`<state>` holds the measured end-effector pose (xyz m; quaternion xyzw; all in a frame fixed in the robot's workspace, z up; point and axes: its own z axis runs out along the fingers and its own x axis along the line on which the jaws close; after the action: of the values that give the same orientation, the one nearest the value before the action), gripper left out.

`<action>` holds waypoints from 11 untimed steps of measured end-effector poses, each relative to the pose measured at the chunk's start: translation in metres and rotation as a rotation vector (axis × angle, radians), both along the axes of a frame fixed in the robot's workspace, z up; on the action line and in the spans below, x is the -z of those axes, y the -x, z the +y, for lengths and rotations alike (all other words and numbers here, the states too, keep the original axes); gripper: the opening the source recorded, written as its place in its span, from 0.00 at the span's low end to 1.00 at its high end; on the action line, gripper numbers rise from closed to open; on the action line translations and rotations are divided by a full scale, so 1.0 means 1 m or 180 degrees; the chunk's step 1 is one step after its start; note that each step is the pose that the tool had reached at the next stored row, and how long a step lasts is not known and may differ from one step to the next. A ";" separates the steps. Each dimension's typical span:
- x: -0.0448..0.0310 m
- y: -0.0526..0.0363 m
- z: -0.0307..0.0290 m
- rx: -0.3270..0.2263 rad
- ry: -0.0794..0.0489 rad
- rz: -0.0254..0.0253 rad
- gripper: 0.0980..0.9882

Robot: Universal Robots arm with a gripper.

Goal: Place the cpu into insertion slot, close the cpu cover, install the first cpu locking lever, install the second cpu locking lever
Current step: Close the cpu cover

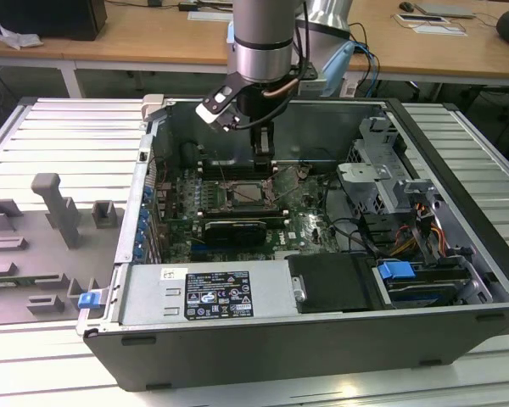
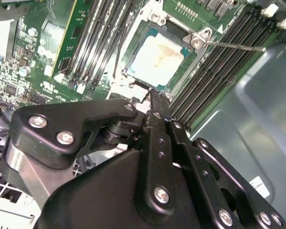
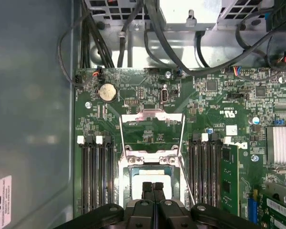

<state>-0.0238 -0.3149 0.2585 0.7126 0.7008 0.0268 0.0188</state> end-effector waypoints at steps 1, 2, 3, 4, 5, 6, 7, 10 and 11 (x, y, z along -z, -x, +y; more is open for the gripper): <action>-0.0001 -0.0024 -0.0001 0.0000 0.0000 0.0002 0.01; -0.0001 -0.0036 -0.0001 0.0000 0.0000 0.0004 0.01; -0.0001 -0.0045 -0.0001 -0.0001 0.0001 0.0005 0.01; -0.0001 -0.0058 -0.0001 0.0000 0.0000 0.0006 0.01; -0.0001 -0.0065 0.0000 0.0000 0.0000 0.0006 0.01; -0.0001 -0.0083 0.0000 0.0000 0.0000 0.0007 0.01; -0.0001 -0.0089 0.0000 0.0000 0.0000 0.0007 0.01; -0.0001 -0.0125 0.0000 0.0000 0.0000 0.0007 0.01; -0.0001 -0.0143 0.0000 0.0000 0.0000 0.0007 0.01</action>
<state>-0.0095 -0.3149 0.2586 0.7126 0.7009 0.0260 0.0180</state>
